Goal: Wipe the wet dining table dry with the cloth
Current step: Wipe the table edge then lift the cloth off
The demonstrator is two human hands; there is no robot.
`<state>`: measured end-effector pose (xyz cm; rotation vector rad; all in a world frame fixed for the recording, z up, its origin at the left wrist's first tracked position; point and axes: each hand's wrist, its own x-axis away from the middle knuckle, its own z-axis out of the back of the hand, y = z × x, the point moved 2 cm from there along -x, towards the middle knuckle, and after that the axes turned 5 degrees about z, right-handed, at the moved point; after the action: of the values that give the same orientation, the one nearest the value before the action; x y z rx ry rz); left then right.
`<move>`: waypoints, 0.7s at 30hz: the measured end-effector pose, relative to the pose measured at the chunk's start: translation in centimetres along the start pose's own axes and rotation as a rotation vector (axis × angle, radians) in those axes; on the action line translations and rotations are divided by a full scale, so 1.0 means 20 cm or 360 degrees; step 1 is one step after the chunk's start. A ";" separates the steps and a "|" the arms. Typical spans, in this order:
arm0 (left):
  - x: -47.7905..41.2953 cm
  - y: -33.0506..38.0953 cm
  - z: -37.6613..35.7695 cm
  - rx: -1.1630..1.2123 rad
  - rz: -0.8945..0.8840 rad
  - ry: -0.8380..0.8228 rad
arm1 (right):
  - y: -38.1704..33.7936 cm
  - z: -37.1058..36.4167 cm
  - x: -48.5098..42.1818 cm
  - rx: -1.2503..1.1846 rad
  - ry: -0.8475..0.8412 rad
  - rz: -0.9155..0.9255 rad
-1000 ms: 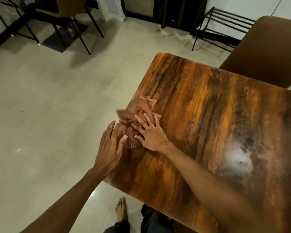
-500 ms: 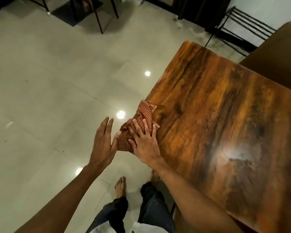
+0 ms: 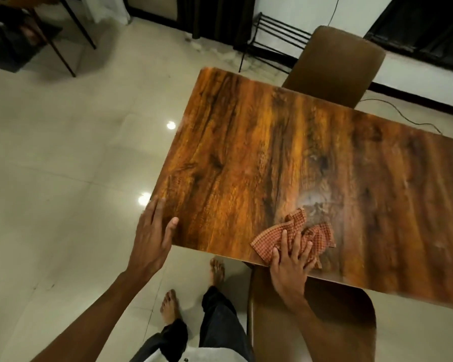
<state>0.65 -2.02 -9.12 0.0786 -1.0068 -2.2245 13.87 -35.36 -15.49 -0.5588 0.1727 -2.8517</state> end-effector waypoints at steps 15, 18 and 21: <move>-0.49 0.50 -0.43 -0.0116 -0.0135 -0.0259 | -0.03 0.33 -1.01 0.0203 0.0034 0.0459; -0.66 0.58 -0.48 -0.0156 -0.0106 -0.0223 | 0.01 0.42 -1.28 0.0101 0.0069 0.0241; -0.82 0.66 -0.52 -0.0171 -0.0092 -0.0199 | -0.09 0.46 -1.45 0.0116 0.0092 0.0336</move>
<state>23.87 -4.80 -10.95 -0.0809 -0.9599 -2.3563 43.15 -27.17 -17.19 -0.4167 0.1288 -2.6583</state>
